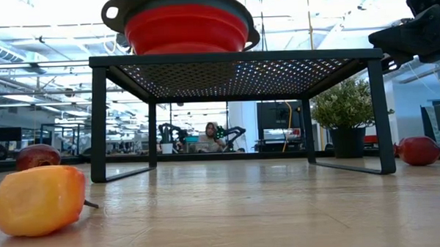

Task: Pick & Place Fruit
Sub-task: Put the brown kiwi into the red strainer bowl on the shelf, then put the red pomegranate into the red strainer bowl on the shelf

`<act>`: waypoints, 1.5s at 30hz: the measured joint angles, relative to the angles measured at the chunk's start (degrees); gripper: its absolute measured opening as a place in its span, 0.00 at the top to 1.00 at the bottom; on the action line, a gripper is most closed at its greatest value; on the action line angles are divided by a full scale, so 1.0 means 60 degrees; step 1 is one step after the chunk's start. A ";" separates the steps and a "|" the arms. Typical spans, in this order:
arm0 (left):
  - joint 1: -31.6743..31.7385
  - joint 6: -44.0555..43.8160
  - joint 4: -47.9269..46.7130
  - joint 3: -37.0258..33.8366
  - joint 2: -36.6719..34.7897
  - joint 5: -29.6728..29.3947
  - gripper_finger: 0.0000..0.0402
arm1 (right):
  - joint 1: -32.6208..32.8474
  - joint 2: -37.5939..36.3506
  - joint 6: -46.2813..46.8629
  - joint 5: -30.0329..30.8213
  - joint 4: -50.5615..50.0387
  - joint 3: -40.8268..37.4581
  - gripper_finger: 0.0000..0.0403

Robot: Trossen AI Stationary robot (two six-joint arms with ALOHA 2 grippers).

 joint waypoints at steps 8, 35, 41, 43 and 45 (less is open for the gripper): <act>0.0000 -0.0246 0.0011 0.0000 0.0003 0.0002 0.48 | 0.0003 0.0000 0.0000 0.0004 0.0007 0.0000 1.00; -0.0309 -0.2970 0.0671 -0.0007 -0.1680 0.0006 0.20 | 0.0001 0.0000 -0.0001 0.0000 0.0025 0.0002 1.00; -0.1027 -0.5254 0.0286 -0.0007 -0.2475 0.0016 0.29 | 0.0001 0.0004 0.0000 0.0000 0.0025 0.0003 1.00; -0.1341 -0.5916 -0.0030 -0.0007 -0.2650 0.0204 0.32 | 0.0002 0.0000 -0.0002 0.0000 0.0025 0.0001 1.00; -0.1659 -0.6597 -0.0388 -0.0007 -0.2776 0.0439 0.35 | 0.0002 0.0003 0.0000 0.0000 0.0025 0.0002 1.00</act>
